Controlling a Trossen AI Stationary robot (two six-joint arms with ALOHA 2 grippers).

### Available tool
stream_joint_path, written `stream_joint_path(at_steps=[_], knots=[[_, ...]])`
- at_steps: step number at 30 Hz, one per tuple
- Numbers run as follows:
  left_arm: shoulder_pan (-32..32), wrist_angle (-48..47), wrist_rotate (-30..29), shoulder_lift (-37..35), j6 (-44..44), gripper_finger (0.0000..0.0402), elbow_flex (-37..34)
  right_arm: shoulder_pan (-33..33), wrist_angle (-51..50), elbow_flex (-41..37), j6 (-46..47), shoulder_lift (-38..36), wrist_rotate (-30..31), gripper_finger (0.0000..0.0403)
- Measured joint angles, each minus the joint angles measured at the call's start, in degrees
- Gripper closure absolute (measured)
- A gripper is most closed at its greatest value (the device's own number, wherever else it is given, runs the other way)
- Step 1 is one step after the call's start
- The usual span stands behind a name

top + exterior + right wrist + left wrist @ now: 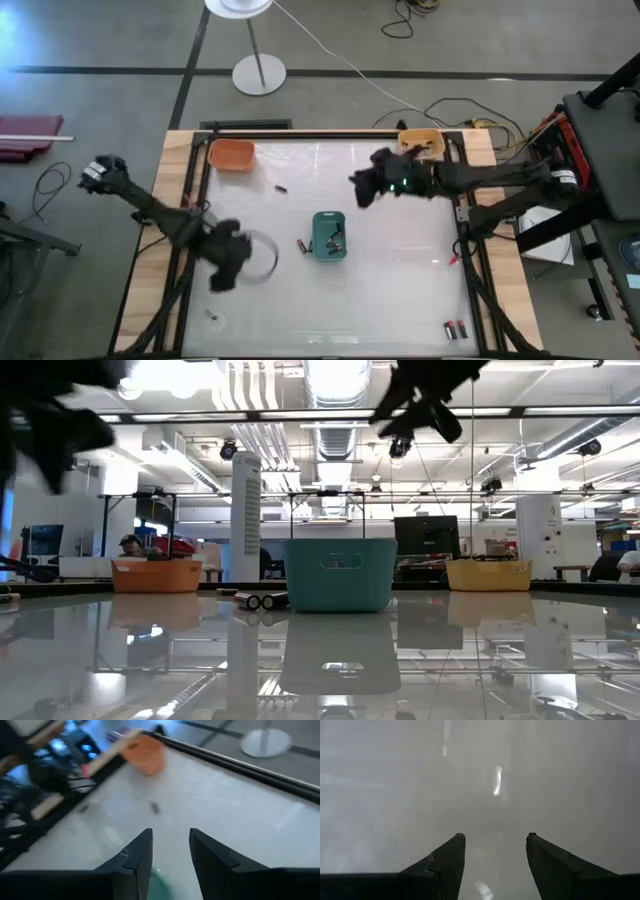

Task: Sort batteries
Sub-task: Put the black battery into the yellow bin

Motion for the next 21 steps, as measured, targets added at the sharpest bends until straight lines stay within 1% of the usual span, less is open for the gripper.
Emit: stream_joint_path(at_steps=[3, 5, 7, 9, 12, 15, 19, 21], knots=[[-9.8, 0.5, 0.0, 3.1, 3.5, 0.0218, 0.0, 5.8, 2.8, 0.0, 1.5, 1.0, 4.6, 0.0289], [-15.1, 0.8, 0.0, 5.6, 4.1, 0.0224, 0.0, 9.4, 3.8, 0.4, 3.7, 1.9, 7.8, 0.0293], [-19.2, 1.1, 0.0, 8.1, 3.0, 0.0231, 0.0, 13.2, 4.3, 1.3, 4.5, 2.9, 10.8, 0.0296], [-21.9, 1.3, 0.0, 10.8, 0.6, 0.0239, 0.0, 17.1, 4.3, 2.7, 4.4, 4.1, 13.6, 0.0299], [-24.1, 2.6, 0.9, 15.2, -0.1, 0.0246, 0.2, 22.0, 4.4, 4.9, 2.3, 6.0, 17.4, 0.0303], [-25.3, 4.7, 4.5, 20.0, 5.6, 0.0247, 2.2, 25.1, 4.2, 7.0, 0.1, 8.0, 20.3, 0.0305], [-25.3, 6.0, 9.1, 24.7, 10.2, 0.0247, 5.9, 26.3, 3.8, 9.2, 0.0, 9.3, 21.0, 0.0301], [-25.3, 8.8, 11.5, 26.1, 11.1, 0.0247, 6.4, 26.3, 3.6, 9.8, -0.1, 9.7, 21.1, 0.0297]])
